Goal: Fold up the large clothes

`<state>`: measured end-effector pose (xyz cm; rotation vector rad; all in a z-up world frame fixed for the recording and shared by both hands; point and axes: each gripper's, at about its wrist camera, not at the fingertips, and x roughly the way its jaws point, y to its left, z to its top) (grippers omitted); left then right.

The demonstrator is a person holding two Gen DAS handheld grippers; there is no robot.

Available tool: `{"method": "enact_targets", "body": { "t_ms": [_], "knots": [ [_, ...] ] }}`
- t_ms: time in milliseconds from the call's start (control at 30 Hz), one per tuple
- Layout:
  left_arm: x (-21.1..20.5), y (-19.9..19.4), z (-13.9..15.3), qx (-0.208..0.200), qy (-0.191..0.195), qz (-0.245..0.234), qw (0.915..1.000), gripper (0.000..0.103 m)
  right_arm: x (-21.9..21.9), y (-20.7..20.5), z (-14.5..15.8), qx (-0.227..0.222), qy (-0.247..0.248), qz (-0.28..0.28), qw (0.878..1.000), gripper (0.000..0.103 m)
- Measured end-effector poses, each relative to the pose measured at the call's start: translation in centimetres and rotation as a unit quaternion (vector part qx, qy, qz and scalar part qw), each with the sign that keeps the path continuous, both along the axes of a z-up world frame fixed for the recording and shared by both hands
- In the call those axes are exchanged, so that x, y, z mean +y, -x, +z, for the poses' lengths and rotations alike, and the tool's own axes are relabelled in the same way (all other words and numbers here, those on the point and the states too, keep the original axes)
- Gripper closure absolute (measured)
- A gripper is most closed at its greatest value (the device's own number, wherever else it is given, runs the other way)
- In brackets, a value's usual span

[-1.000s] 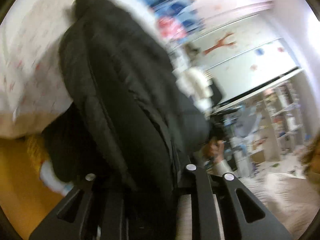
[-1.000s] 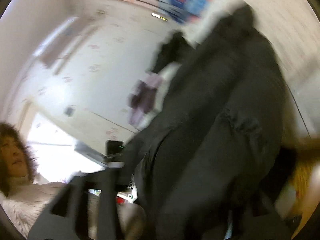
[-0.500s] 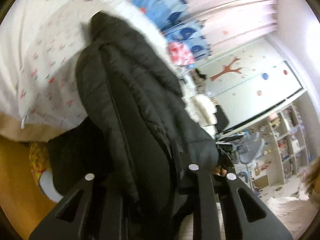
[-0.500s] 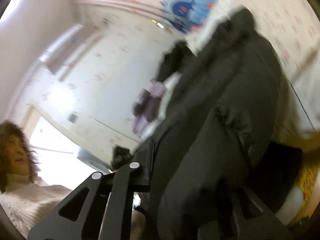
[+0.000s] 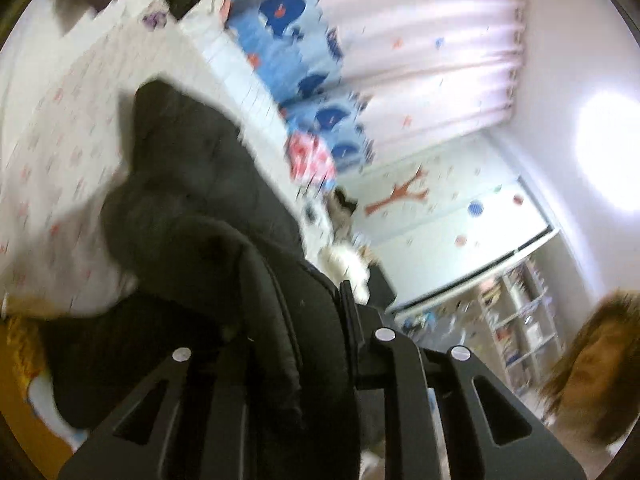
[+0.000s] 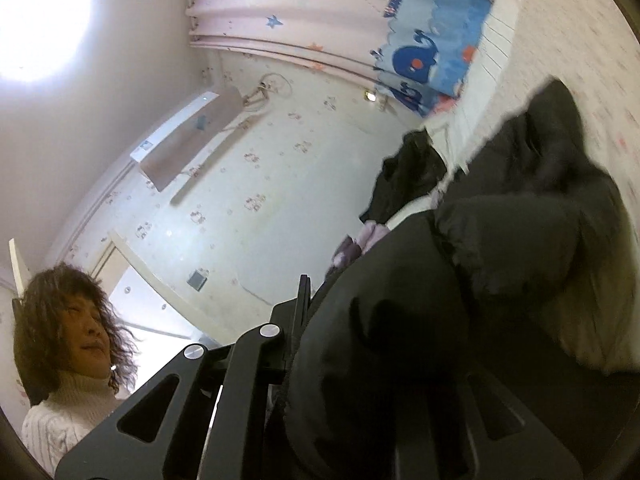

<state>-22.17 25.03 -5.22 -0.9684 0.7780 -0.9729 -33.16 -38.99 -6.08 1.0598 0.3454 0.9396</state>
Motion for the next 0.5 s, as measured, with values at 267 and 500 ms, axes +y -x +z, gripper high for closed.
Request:
{"method": "enact_targets", "body": {
  "t_ms": [267,500],
  "knots": [
    [-0.4,-13.6,1.9,0.028,0.038,0.106,0.9933,0.084,-0.6,-14.0,3.5,0.035,0.028,-0.06,0.997,0.091],
    [-3.9,-24.2,-5.8,0.136,-0.019,0.192,0.9717,0.081,-1.0,-26.9,-6.0,0.239,0.091,-0.136,0.957,0.088]
  ]
}}
